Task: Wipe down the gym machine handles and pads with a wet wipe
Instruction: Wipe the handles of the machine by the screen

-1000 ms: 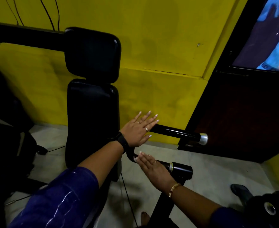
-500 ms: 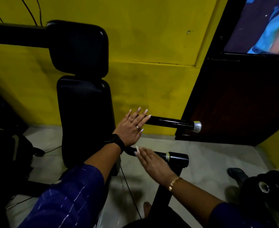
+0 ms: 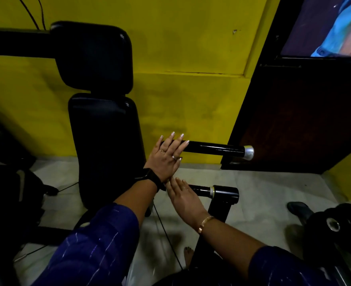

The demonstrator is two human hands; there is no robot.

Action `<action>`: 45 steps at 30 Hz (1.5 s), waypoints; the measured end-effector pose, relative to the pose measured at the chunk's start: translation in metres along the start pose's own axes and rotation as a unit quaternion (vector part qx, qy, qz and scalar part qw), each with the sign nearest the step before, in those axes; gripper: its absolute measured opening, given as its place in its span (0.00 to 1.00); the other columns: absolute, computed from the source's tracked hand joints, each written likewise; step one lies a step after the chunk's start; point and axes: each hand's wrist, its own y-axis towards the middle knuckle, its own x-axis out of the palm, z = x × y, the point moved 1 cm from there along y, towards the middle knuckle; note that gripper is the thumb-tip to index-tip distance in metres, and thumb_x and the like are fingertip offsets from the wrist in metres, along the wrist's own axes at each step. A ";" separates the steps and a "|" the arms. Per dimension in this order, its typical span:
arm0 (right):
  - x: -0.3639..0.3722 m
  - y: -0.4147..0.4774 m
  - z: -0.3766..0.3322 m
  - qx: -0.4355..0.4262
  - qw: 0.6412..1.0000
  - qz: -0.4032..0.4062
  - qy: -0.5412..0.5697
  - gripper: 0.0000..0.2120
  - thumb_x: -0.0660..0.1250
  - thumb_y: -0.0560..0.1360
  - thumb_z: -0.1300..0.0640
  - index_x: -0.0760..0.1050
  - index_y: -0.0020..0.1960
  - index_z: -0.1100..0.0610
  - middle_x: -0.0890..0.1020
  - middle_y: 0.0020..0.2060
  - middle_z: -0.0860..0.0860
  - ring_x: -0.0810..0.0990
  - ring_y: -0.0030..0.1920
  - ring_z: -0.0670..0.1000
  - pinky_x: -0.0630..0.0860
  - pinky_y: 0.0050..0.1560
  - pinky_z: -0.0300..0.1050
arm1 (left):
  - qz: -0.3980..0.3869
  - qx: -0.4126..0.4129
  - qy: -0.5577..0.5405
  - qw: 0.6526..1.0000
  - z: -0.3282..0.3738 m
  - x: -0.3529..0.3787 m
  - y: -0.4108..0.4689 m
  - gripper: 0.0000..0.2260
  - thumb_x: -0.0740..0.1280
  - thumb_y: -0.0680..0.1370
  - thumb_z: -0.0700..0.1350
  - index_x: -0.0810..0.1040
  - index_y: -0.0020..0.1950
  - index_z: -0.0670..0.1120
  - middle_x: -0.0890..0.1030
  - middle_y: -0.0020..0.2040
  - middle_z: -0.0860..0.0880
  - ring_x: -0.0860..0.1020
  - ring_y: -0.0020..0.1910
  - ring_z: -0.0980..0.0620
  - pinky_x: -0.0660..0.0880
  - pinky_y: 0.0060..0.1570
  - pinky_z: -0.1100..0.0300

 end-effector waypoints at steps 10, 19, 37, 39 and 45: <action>-0.027 -0.039 0.076 0.186 0.977 0.106 0.018 0.08 0.65 0.69 0.61 0.83 0.43 0.57 0.83 0.33 0.54 0.83 0.37 0.55 0.77 0.56 0.59 | 0.067 -0.064 -0.022 0.995 0.013 0.009 0.002 0.30 0.65 0.72 0.47 0.63 0.74 0.51 0.64 0.74 0.50 0.63 0.73 0.46 0.58 0.71 0.44; 0.009 -0.067 0.035 0.158 0.987 0.030 -0.010 0.26 0.50 0.71 0.63 0.74 0.66 0.65 0.78 0.62 0.61 0.77 0.63 0.60 0.57 0.70 0.56 | 0.078 -0.063 -0.017 0.995 0.013 0.009 0.002 0.32 0.67 0.70 0.46 0.63 0.74 0.51 0.64 0.73 0.50 0.64 0.72 0.46 0.60 0.70 0.45; 0.002 -0.055 0.034 0.175 0.982 -0.070 0.027 0.25 0.52 0.77 0.53 0.70 0.70 0.63 0.77 0.63 0.60 0.75 0.64 0.61 0.51 0.73 0.55 | 0.084 -0.056 -0.028 0.995 0.012 0.009 0.003 0.29 0.62 0.72 0.45 0.64 0.74 0.50 0.65 0.73 0.50 0.64 0.72 0.45 0.61 0.69 0.44; 0.002 -0.044 0.030 0.192 0.977 -0.092 0.022 0.27 0.52 0.78 0.45 0.73 0.65 0.62 0.80 0.56 0.59 0.78 0.58 0.60 0.59 0.71 0.57 | 0.085 -0.054 -0.024 0.995 0.012 0.009 0.003 0.29 0.61 0.72 0.45 0.64 0.74 0.50 0.65 0.73 0.50 0.64 0.72 0.45 0.61 0.69 0.44; -0.010 -0.003 0.017 0.247 0.956 -0.145 0.056 0.25 0.73 0.63 0.36 0.76 0.45 0.56 0.78 0.37 0.54 0.78 0.41 0.58 0.76 0.54 0.59 | 0.077 -0.054 -0.022 0.995 0.011 0.009 0.003 0.28 0.60 0.73 0.45 0.64 0.74 0.51 0.64 0.73 0.50 0.64 0.72 0.45 0.61 0.69 0.44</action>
